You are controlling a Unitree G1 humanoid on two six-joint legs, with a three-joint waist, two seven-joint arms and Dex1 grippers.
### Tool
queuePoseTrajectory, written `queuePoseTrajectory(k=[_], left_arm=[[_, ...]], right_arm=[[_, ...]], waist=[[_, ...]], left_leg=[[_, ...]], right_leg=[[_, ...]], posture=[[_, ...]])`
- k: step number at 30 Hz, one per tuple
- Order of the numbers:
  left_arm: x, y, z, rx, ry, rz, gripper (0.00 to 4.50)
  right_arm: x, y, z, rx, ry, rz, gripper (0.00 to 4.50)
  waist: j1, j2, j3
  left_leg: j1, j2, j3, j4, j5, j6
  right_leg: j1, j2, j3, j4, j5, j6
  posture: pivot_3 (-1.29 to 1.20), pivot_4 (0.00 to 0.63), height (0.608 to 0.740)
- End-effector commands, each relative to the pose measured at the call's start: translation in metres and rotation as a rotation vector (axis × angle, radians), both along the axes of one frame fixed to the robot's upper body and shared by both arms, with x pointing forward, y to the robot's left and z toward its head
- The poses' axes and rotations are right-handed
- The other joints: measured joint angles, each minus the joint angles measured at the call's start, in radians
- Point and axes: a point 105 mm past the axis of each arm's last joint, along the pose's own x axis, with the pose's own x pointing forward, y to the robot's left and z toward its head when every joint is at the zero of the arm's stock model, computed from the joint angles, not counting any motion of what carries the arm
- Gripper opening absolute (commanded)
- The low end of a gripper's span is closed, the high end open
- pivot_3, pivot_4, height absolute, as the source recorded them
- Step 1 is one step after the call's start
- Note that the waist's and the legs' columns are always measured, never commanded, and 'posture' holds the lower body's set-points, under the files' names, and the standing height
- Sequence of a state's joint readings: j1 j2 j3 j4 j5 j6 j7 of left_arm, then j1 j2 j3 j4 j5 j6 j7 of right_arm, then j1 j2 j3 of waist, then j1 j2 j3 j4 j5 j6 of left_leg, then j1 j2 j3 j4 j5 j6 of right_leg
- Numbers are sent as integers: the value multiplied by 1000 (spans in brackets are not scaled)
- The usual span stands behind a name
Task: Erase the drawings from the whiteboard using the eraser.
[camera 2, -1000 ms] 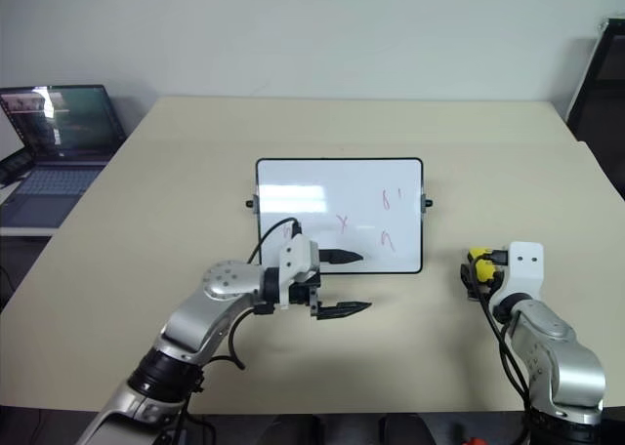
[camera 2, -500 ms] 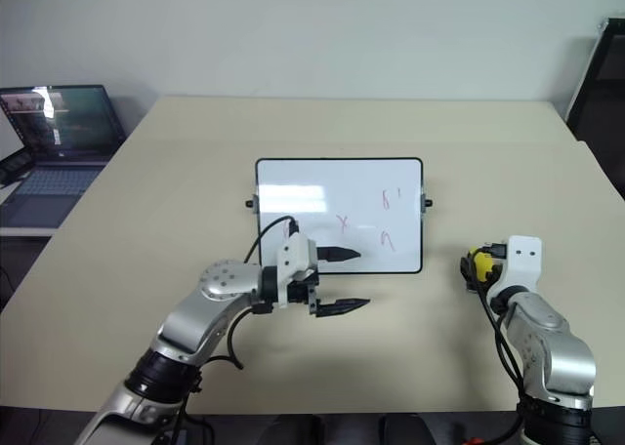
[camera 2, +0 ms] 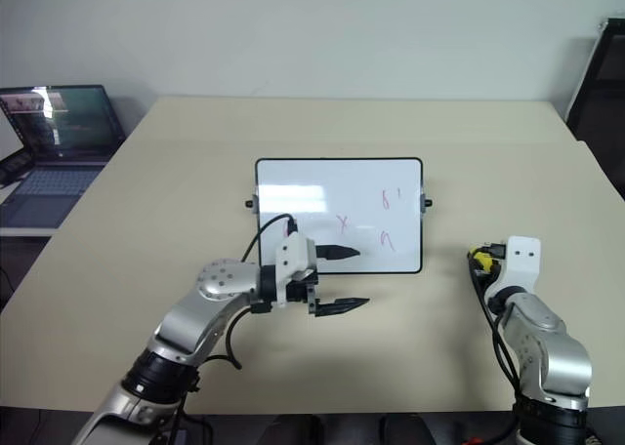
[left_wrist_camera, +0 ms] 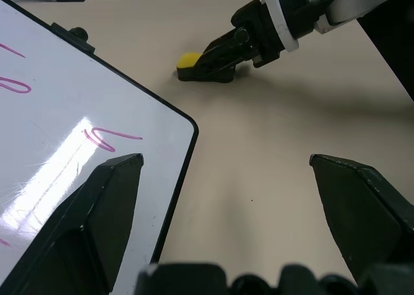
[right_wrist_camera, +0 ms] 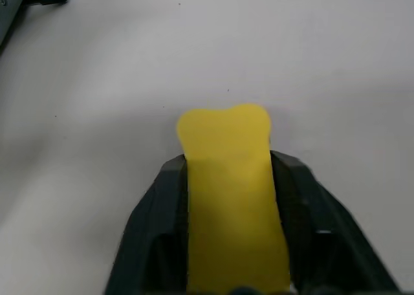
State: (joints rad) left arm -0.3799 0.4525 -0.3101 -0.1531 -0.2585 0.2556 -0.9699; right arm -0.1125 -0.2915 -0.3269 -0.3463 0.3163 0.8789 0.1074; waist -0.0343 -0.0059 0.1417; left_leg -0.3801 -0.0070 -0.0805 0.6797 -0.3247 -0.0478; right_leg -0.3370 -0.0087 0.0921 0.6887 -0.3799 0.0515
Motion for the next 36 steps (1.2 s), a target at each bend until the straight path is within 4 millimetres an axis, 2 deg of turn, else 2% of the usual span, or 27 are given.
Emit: queuePoseTrajectory(k=[1, 4, 8, 12, 17, 22, 28, 30, 36], left_arm=[[-2, 1, 11, -11, -52, 3, 4500], [-1, 2, 12, -15, -57, 12, 4500], [4, 4, 16, -26, -94, 61, 4500], [15, 6, 21, -40, -154, 172, 4500], [21, 6, 27, -85, -206, 292, 4500], [23, 3, 25, -77, -255, 387, 4500], [28, 7, 21, -59, -266, 478, 4500], [30, 5, 20, -72, -259, 480, 4500], [36, -2, 21, -87, -259, 486, 4500]], right_arm=[[1, -4, 6, 9, -35, -15, 1298], [1, -4, 6, 2, -35, -13, 1298], [2, 1, 16, -106, -77, 34, 1298], [-2, 7, 24, -169, -138, 61, 1298], [-7, 11, 24, -184, -163, 59, 1298], [-4, 24, 42, -220, -247, 93, 1298], [16, 57, 78, -218, -386, 174, 1298], [26, 76, 90, -208, -430, 226, 1298], [53, 108, 96, -222, -458, 309, 1298]], waist=[[0, 0, 0], [0, 0, 0], [0, 0, 0], [0, 0, 0], [1, 0, 0], [0, 0, 0], [-2, 0, 0], [-2, 0, 0], [0, 0, 0]], left_leg=[[0, 0, 0, 0, 0, 0], [0, 0, 0, 0, 0, 0], [0, 0, 0, 0, 0, 0], [0, 0, 0, 0, 0, 0], [0, 0, 0, 0, 0, -1], [0, 0, 0, 0, 0, -1], [0, 0, 0, 0, 1, -1], [0, 0, 0, 0, 1, -1], [0, 0, 0, 0, 1, -1]], right_leg=[[0, 0, 0, 0, 0, 0], [0, 0, 0, 0, 0, 0], [0, 0, 0, 0, 0, 0], [0, 0, 0, 0, 0, 0], [0, 0, 0, 0, 0, 0], [0, 0, 0, 0, 0, 0], [0, 0, 0, 1, 0, 0], [-1, 0, 0, 1, 0, 0], [-1, 0, 0, 2, 0, 0]], posture=[[0, 150, 740], [0, 150, 740], [0, 150, 740], [0, 150, 740], [0, 150, 740], [0, 150, 740], [0, 150, 740], [0, 150, 740], [0, 150, 740]])
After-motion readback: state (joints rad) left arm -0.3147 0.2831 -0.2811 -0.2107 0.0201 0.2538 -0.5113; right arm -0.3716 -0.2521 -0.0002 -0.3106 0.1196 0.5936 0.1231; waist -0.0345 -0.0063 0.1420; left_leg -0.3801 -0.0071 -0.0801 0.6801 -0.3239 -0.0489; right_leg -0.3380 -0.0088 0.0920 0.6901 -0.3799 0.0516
